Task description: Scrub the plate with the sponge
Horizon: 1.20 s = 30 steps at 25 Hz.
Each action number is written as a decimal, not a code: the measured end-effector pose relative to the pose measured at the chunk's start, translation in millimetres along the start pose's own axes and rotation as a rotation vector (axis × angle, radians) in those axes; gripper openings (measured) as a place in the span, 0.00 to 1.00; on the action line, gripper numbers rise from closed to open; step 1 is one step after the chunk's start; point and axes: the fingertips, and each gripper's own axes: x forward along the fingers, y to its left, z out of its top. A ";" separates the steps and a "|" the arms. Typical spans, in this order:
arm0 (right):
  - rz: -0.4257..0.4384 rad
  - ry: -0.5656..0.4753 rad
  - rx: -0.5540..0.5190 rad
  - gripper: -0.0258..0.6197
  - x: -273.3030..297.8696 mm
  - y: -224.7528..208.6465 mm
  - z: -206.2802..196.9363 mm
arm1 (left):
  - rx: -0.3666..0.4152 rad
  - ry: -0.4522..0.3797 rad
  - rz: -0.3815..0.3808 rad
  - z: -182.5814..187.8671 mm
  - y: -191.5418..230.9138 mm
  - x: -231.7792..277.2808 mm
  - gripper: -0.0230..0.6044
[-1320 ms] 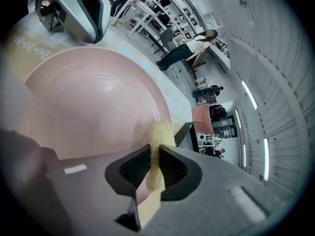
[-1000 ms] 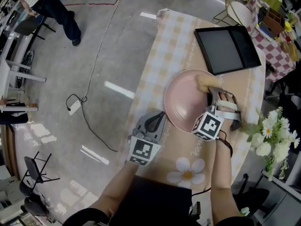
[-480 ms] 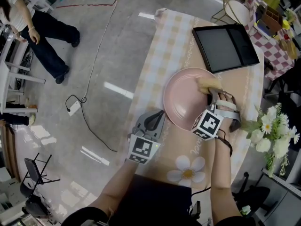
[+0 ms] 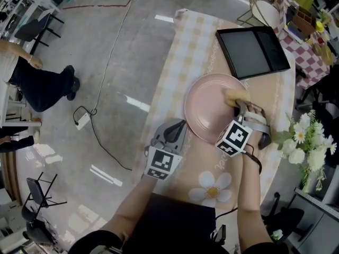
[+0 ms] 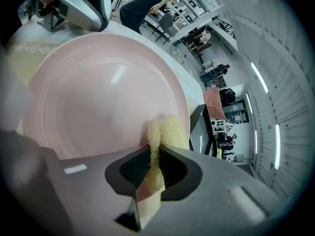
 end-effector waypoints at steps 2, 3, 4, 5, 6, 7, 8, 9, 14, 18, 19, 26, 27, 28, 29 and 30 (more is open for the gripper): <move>0.006 0.006 0.002 0.11 -1.6 1.9 -1.2 | 0.001 0.001 0.000 -0.2 0.3 0.1 0.06; 0.007 0.008 0.000 0.11 -2.3 2.9 -1.7 | 0.001 0.002 0.000 -0.5 0.3 -0.1 0.06; 0.010 0.010 -0.001 0.11 -3.0 4.3 -2.4 | 0.002 0.003 0.000 -0.8 0.1 -0.2 0.06; 0.017 0.014 -0.002 0.12 -3.8 6.4 -3.2 | 0.003 0.004 0.001 -1.2 -0.1 -0.3 0.06; 0.028 0.018 -0.003 0.11 -4.8 9.0 -4.0 | 0.004 0.005 0.001 -1.7 -0.4 -0.3 0.06; 0.037 0.022 -0.003 0.11 -5.8 11.3 -4.7 | 0.006 0.005 0.001 -2.0 -0.6 -0.2 0.06; 0.045 0.024 -0.003 0.11 -6.5 12.7 -5.4 | 0.008 0.006 0.001 -2.0 -0.8 0.0 0.06; 0.050 0.025 -0.003 0.11 -7.3 13.4 -5.9 | 0.009 0.006 0.001 -1.8 -0.8 0.2 0.06; 0.079 0.031 0.001 0.11 -11.0 16.9 -6.7 | 0.012 0.006 0.004 -1.5 0.5 0.5 0.06; 0.102 0.035 0.001 0.11 -14.4 22.4 -8.5 | 0.013 0.006 0.008 -1.9 -0.3 0.9 0.06; 0.108 0.034 0.002 0.11 -15.3 23.7 -8.7 | 0.014 0.007 0.008 -2.1 -0.5 1.0 0.06; 0.147 0.037 0.005 0.11 -22.5 32.7 -7.8 | 0.016 0.008 0.006 -2.1 0.2 1.3 0.06; 0.151 0.039 0.004 0.11 -23.5 34.0 -7.4 | 0.017 0.008 0.007 -2.2 0.4 1.3 0.06; 0.155 0.040 0.002 0.11 -24.6 35.5 -7.2 | 0.019 0.009 0.008 -2.6 0.8 1.2 0.06; 0.159 0.041 0.001 0.11 -25.8 37.2 -7.0 | 0.022 0.010 0.011 -3.3 1.2 1.0 0.06; 0.163 0.042 0.000 0.11 -27.0 38.8 -7.0 | 0.024 0.012 0.014 -4.0 1.5 0.8 0.06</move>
